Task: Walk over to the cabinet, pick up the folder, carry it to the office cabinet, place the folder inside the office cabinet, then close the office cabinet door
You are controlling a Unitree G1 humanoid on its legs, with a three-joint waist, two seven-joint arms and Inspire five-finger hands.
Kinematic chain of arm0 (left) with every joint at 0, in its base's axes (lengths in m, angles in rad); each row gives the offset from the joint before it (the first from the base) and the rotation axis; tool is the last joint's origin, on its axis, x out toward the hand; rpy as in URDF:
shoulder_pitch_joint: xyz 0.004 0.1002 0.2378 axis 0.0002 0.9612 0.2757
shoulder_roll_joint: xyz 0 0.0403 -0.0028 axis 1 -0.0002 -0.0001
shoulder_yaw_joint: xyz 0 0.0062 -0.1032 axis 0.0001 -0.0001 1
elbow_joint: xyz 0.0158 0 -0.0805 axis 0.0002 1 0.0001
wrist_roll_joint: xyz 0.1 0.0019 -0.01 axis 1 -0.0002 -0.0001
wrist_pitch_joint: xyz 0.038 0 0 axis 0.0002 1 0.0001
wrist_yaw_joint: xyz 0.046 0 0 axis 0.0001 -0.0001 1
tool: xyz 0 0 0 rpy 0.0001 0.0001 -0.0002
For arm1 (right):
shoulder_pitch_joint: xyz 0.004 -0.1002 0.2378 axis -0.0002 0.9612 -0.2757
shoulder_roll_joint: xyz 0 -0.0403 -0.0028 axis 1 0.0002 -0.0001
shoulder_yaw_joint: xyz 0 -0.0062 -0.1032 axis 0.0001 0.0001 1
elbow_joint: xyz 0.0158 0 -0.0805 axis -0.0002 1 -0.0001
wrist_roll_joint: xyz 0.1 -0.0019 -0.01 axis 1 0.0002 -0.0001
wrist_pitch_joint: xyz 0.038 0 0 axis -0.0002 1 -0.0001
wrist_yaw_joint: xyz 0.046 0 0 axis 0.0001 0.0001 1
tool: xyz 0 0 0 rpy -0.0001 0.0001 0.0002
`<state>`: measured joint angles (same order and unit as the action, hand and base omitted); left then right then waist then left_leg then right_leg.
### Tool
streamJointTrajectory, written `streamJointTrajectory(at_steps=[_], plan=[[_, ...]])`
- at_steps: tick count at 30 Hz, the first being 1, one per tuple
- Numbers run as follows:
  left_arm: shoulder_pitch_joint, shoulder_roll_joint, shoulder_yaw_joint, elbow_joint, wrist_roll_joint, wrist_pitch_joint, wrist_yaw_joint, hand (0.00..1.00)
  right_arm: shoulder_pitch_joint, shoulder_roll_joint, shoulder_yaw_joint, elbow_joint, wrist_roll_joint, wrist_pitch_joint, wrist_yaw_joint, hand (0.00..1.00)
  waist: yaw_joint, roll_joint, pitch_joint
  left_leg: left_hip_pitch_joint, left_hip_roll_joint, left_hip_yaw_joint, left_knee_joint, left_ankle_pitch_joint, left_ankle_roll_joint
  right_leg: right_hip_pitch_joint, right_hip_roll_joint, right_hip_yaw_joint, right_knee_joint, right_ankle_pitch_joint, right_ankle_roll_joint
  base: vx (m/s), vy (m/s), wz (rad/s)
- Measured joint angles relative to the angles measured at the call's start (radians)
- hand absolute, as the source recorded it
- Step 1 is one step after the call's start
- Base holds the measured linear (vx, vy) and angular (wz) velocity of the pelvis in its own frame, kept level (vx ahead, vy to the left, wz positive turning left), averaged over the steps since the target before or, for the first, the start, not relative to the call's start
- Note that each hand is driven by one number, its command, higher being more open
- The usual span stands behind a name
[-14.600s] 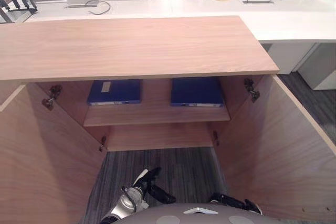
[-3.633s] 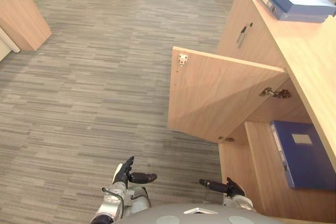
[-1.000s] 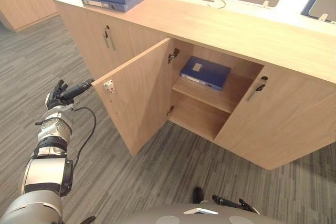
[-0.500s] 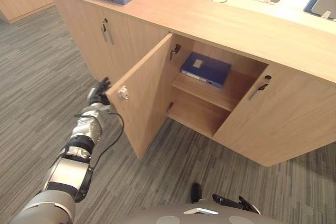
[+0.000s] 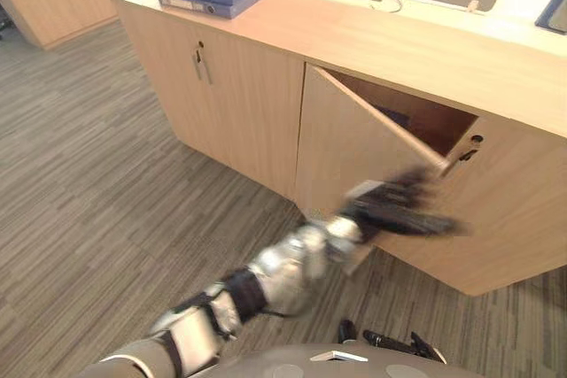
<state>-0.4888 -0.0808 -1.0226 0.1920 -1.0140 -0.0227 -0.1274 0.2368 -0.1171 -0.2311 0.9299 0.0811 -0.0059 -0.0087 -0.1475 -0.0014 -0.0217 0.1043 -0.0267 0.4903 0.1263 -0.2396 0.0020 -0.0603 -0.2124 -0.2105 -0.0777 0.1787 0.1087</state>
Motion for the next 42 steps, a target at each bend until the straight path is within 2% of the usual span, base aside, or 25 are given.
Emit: streamJointTrajectory(at_steps=[1,2,5,7,11,21,29,32,35,38,42], plan=[[-0.083,-0.082,-0.023,-0.067,-0.013,-0.001,-0.065,1.0,-0.014,0.003,0.01,0.001,-0.01,0.001,0.002,1.0,-0.022,0.003,-0.004,0.013,-0.004,0.009,-0.01,-0.007,0.0,-0.011,0.005,0.031,0.006,-0.001,0.001,0.04,0.09,-0.72],[-0.097,-0.068,-0.022,-0.132,-0.016,-0.012,-0.085,1.0,-0.024,0.006,0.014,0.003,-0.024,0.001,0.001,1.0,-0.043,0.009,-0.008,0.021,-0.003,0.012,-0.01,-0.01,-0.002,-0.014,0.007,0.044,0.008,-0.002,0.002,0.03,0.082,-0.76],[-0.148,-0.058,-0.023,-0.25,-0.033,-0.055,-0.153,1.0,-0.016,0.007,0.025,0.008,-0.031,-0.001,0.0,1.0,-0.048,0.021,-0.02,0.041,0.014,0.013,-0.009,-0.041,-0.003,-0.02,0.032,0.081,0.009,-0.004,0.011,0.01,0.004,-0.53],[-0.15,-0.058,-0.019,-0.234,-0.033,-0.066,-0.144,1.0,-0.013,0.006,0.027,0.021,-0.033,-0.002,-0.001,1.0,-0.047,0.01,-0.025,0.041,0.015,0.011,-0.007,-0.041,-0.003,-0.02,0.033,0.08,0.009,-0.003,0.013,-0.04,-0.035,-0.03],[-0.151,-0.058,-0.01,-0.187,-0.034,-0.066,-0.093,1.0,-0.016,0.003,0.023,0.045,-0.032,-0.009,-0.004,1.0,-0.036,0.009,-0.028,0.037,0.015,-0.003,-0.006,-0.035,0.0,-0.017,0.029,0.067,0.009,-0.002,0.015,-0.03,-0.025,0.1],[-0.177,-0.056,-0.01,-0.184,-0.033,-0.079,-0.072,1.0,-0.029,0.006,0.007,0.088,-0.027,-0.027,-0.02,1.0,-0.035,0.007,-0.028,0.043,0.013,-0.043,-0.009,-0.027,0.001,0.011,0.023,0.033,0.003,-0.003,0.014,0.01,-0.009,0.12],[-0.177,-0.055,-0.01,-0.178,-0.031,-0.091,-0.024,1.0,-0.035,0.009,0.009,0.105,-0.024,-0.028,-0.032,1.0,-0.021,-0.008,-0.026,0.042,0.015,-0.052,-0.008,-0.026,0.003,0.018,0.022,0.023,0.002,-0.004,0.014,0.0,-0.003,0.02],[-0.175,-0.054,-0.001,-0.115,-0.03,-0.096,-0.015,1.0,-0.037,0.01,0.009,0.117,-0.018,-0.029,-0.035,1.0,-0.016,-0.014,-0.025,0.044,0.016,-0.057,-0.006,-0.025,0.005,0.026,0.021,0.02,0.001,-0.004,0.014,-0.01,-0.006,0.05],[-0.143,-0.033,0.059,-0.026,-0.031,-0.096,-0.007,1.0,-0.044,0.013,0.005,0.122,-0.016,-0.026,-0.038,1.0,-0.012,-0.018,-0.02,0.049,0.016,-0.057,-0.006,-0.022,0.004,0.031,0.023,0.016,0.001,-0.004,0.014,0.0,-0.001,0.01],[-0.069,0.038,0.148,0.044,-0.03,-0.096,0.013,1.0,-0.058,0.021,0.005,0.137,-0.016,-0.022,-0.042,1.0,-0.017,-0.029,-0.007,0.064,0.02,-0.058,-0.007,-0.017,-0.001,0.046,0.027,0.01,0.0,-0.004,0.013,-0.02,-0.029,0.02],[0.053,0.152,0.316,0.133,0.011,-0.095,0.065,1.0,-0.079,0.026,0.005,0.137,-0.015,-0.022,-0.04,1.0,0.003,-0.045,0.036,0.063,0.023,-0.059,-0.008,-0.008,-0.005,0.048,0.031,0.003,0.0,-0.004,0.009,-0.04,-0.044,0.03]])
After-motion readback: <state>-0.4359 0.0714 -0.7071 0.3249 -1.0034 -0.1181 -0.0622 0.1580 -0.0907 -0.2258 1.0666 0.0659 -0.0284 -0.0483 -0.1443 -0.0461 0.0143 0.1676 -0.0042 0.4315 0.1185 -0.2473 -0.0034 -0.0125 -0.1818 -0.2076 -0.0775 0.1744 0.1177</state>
